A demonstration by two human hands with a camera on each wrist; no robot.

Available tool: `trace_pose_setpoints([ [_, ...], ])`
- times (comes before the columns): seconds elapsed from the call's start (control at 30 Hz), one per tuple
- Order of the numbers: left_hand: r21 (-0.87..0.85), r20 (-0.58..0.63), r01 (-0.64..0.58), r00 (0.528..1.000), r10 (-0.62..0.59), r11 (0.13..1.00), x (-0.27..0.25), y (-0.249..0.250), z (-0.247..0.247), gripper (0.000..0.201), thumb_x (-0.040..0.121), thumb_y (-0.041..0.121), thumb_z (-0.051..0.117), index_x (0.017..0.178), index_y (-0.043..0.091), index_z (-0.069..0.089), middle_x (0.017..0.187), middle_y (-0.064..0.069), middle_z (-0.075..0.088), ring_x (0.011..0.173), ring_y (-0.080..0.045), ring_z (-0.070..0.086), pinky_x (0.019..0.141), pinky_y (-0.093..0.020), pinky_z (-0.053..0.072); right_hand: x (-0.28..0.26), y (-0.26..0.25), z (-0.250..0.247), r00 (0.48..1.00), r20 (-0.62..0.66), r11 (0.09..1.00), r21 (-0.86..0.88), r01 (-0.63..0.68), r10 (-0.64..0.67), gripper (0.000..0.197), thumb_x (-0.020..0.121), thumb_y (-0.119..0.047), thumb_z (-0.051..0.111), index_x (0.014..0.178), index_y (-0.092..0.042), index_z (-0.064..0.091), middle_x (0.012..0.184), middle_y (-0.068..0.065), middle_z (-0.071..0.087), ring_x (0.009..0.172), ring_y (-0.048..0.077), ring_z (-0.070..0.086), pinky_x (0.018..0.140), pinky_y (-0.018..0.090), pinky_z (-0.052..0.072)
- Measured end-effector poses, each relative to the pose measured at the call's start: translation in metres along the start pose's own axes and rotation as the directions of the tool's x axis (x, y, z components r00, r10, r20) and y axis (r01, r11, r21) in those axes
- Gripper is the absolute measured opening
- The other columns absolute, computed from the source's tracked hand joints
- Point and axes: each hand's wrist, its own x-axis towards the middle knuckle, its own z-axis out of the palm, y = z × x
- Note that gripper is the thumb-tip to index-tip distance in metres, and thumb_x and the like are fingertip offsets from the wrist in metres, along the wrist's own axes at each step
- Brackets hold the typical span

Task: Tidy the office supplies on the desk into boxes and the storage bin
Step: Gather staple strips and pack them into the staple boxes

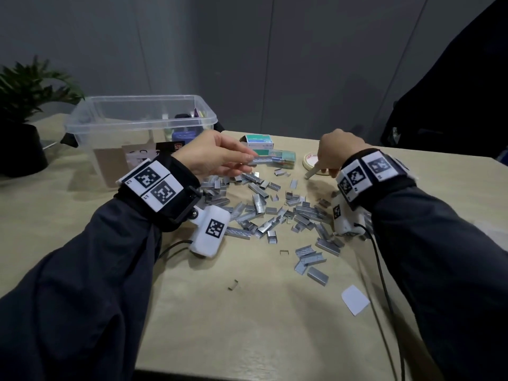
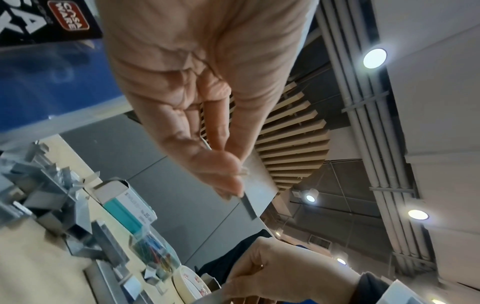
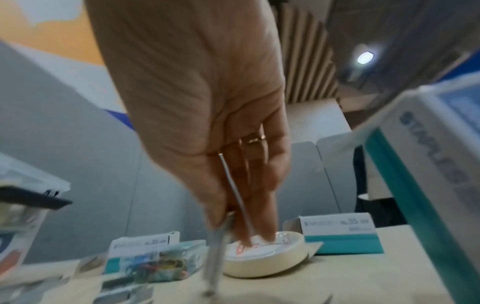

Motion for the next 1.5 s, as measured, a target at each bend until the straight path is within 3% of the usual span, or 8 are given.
trace_pose_setpoints([
  [0.1, -0.004, -0.005, 0.005, 1.0, -0.005, 1.0, 0.0, 0.0, -0.002, 0.018, 0.082, 0.004, 0.068, 0.099, 0.001, 0.071, 0.085, -0.012, 0.073, 0.071, -0.012, 0.071, 0.067, -0.022, 0.058, -0.005, -0.008, -0.001, 0.999, -0.038, 0.987, -0.158, 0.02, -0.027, 0.031, 0.088, -0.026, 0.072, 0.107, -0.004, 0.062, 0.103, 0.01, 0.056, 0.093, 0.032, 0.059, 0.071, 0.037, 0.044],
  [0.23, 0.009, -0.005, -0.011, 1.0, 0.011, 1.0, 0.0, -0.001, -0.003, 0.018, 0.082, 0.004, 0.068, 0.099, 0.001, 0.071, 0.083, -0.011, 0.073, 0.07, -0.012, 0.071, 0.065, -0.021, 0.058, -0.014, -0.014, 0.001, 0.993, 0.013, 0.968, -0.22, 0.121, -0.121, 0.008, 0.089, -0.008, 0.066, 0.083, -0.005, 0.061, 0.096, 0.011, 0.063, 0.088, 0.03, 0.065, 0.075, 0.037, 0.053],
  [0.47, 0.006, -0.03, -0.045, 0.999, 0.045, 0.999, -0.003, 0.0, -0.007, 0.019, 0.081, 0.002, 0.069, 0.099, -0.003, 0.071, 0.084, -0.014, 0.072, 0.07, -0.013, 0.07, 0.063, -0.017, 0.057, -0.024, -0.01, -0.001, 0.97, 0.186, 0.978, -0.105, 0.18, -0.158, 0.016, 0.082, -0.014, 0.077, 0.094, -0.004, 0.073, 0.08, 0.006, 0.071, 0.081, 0.024, 0.072, 0.08, 0.038, 0.06],
  [0.63, 0.022, -0.063, -0.029, 0.998, 0.03, 0.999, -0.005, 0.004, -0.013, 0.018, 0.076, 0.003, 0.071, 0.094, -0.001, 0.071, 0.086, -0.014, 0.072, 0.07, -0.012, 0.068, 0.065, -0.017, 0.056, -0.044, -0.027, -0.013, 0.855, 0.47, 0.967, -0.011, 0.254, -0.219, 0.032, 0.072, -0.033, 0.085, 0.095, -0.012, 0.076, 0.085, 0.0, 0.077, 0.09, 0.016, 0.072, 0.071, 0.025, 0.054],
  [0.97, -0.022, -0.024, -0.008, 1.0, 0.007, 1.0, -0.009, 0.002, -0.01, 0.017, 0.081, -0.005, 0.067, 0.097, -0.01, 0.066, 0.094, -0.02, 0.07, 0.069, -0.015, 0.072, 0.062, -0.016, 0.057, -0.05, -0.04, 0.001, 0.781, 0.532, 0.938, 0.082, 0.337, -0.327, 0.03, 0.07, -0.029, 0.087, 0.092, -0.014, 0.072, 0.084, -0.001, 0.073, 0.067, 0.01, 0.064, 0.056, 0.02, 0.049],
  [1.2, -0.078, -0.005, 0.009, 1.0, -0.009, 0.997, -0.01, 0.002, -0.008, 0.016, 0.082, -0.007, 0.064, 0.098, -0.011, 0.066, 0.1, -0.026, 0.068, 0.07, -0.018, 0.072, 0.065, -0.018, 0.059, -0.053, -0.02, -0.018, 0.808, 0.287, 0.801, 0.497, 0.333, -0.515, 0.009, 0.079, -0.025, 0.079, 0.081, -0.018, 0.074, 0.072, -0.012, 0.072, 0.065, -0.007, 0.06, 0.063, 0.016, 0.045],
  [1.33, -0.072, 0.009, 0.015, 1.0, -0.014, 0.997, -0.01, 0.003, -0.008, 0.016, 0.081, -0.003, 0.066, 0.096, -0.01, 0.067, 0.099, -0.026, 0.069, 0.072, -0.019, 0.072, 0.068, -0.02, 0.059, -0.055, -0.011, -0.027, 0.852, 0.087, 0.574, 0.774, 0.269, -0.517, 0.019, 0.085, -0.022, 0.073, 0.095, -0.006, 0.071, 0.089, 0.005, 0.076, 0.078, 0.008, 0.068, 0.065, 0.017, 0.052],
  [1.5, -0.081, -0.005, 0.016, 1.0, -0.016, 0.997, -0.009, 0.003, -0.009, 0.013, 0.082, -0.004, 0.064, 0.094, -0.008, 0.067, 0.096, -0.024, 0.069, 0.069, -0.018, 0.072, 0.068, -0.021, 0.059, -0.056, -0.011, -0.024, 0.81, 0.188, 0.649, 0.707, 0.282, -0.556, 0.014, 0.087, -0.02, 0.071, 0.093, -0.008, 0.071, 0.091, 0.011, 0.075, 0.08, 0.014, 0.069, 0.068, 0.02, 0.054],
])
